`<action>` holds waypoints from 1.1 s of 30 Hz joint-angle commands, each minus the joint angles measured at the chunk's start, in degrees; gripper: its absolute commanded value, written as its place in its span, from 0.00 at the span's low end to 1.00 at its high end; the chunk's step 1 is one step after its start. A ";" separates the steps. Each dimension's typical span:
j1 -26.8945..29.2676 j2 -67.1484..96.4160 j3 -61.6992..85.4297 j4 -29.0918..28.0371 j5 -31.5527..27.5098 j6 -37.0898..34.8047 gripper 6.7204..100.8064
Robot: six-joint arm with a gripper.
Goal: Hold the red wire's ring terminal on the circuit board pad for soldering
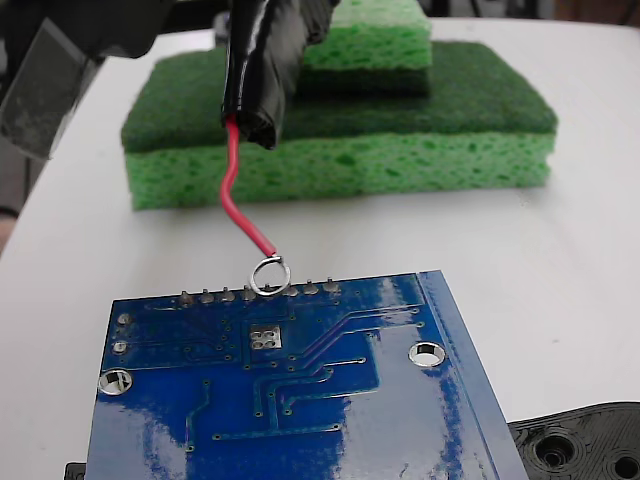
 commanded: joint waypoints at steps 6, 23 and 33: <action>0.09 0.62 1.23 -1.76 -1.32 -0.09 0.99; 2.29 1.32 6.24 -8.44 -5.36 -0.79 0.99; 3.08 -0.18 5.80 -8.88 -6.24 -1.05 0.99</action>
